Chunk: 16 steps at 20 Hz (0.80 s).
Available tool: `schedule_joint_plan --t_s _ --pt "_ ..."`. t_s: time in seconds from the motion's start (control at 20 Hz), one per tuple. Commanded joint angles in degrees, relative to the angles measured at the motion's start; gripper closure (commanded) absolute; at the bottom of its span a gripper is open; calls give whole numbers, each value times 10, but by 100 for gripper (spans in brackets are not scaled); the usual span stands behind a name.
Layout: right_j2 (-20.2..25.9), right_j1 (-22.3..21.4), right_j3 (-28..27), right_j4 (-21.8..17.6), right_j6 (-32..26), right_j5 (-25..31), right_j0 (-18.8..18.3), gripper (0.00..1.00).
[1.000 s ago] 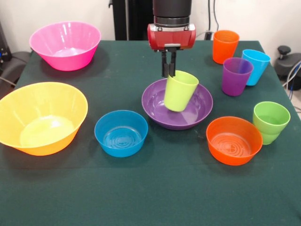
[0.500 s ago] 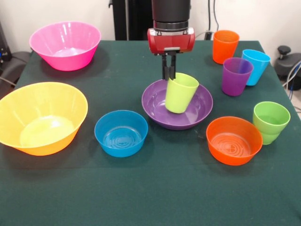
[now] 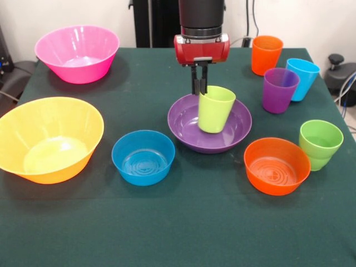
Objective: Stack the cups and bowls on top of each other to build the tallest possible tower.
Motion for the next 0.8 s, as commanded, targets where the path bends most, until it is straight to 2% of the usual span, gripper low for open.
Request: schedule_joint_plan --t_s 0.05,0.6,0.65,0.8 --pt "107 3 -52 -12 -110 21 -13 100" --pt "103 10 -59 -35 -100 21 -9 100" --pt "105 8 -59 -36 -100 23 -9 0" --pt "105 8 -58 -36 -102 25 -9 0"
